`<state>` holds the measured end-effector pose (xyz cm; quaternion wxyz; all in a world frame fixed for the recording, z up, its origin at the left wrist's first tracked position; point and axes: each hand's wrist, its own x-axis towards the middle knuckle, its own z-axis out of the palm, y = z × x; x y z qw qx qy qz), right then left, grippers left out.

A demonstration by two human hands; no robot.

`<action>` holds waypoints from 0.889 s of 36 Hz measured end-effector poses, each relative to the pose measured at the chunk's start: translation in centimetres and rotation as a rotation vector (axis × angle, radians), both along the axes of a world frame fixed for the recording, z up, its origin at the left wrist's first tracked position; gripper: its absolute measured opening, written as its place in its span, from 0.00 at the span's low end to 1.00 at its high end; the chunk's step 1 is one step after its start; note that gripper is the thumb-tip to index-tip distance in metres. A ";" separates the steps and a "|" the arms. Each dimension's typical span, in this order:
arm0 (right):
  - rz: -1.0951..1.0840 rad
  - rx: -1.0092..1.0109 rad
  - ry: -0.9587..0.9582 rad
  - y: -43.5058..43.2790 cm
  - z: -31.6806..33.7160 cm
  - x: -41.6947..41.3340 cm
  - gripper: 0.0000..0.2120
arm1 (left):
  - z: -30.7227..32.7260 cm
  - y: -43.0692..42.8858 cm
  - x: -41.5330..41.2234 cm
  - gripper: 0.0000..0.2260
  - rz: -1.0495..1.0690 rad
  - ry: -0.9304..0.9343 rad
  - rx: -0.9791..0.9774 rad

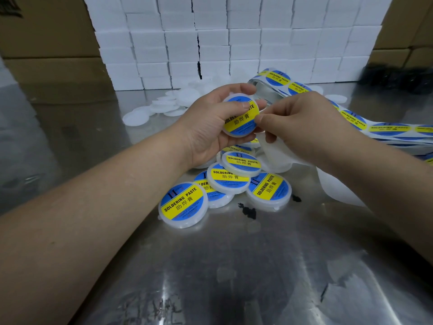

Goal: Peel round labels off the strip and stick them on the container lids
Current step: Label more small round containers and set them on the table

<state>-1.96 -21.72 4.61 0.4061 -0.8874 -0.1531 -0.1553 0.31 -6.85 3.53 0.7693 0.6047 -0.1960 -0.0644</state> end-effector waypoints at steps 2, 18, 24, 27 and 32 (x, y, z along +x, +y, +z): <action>-0.003 -0.002 0.005 -0.1 0.0 0.0 0.16 | 0.0 0.0 0.0 0.11 -0.001 0.001 0.000; 0.002 -0.040 0.002 -0.1 0.1 -0.1 0.19 | 0.1 -0.1 -0.2 0.12 0.003 0.006 0.018; -0.003 -0.064 -0.006 -0.1 0.1 -0.1 0.19 | 0.1 -0.1 -0.3 0.12 0.017 0.001 0.033; -0.001 -0.066 -0.002 -0.1 0.1 0.0 0.19 | 0.1 -0.1 -0.3 0.12 0.019 0.001 0.038; -0.009 -0.076 -0.004 -0.2 0.0 0.0 0.19 | 0.1 0.0 -0.4 0.14 0.027 -0.009 0.054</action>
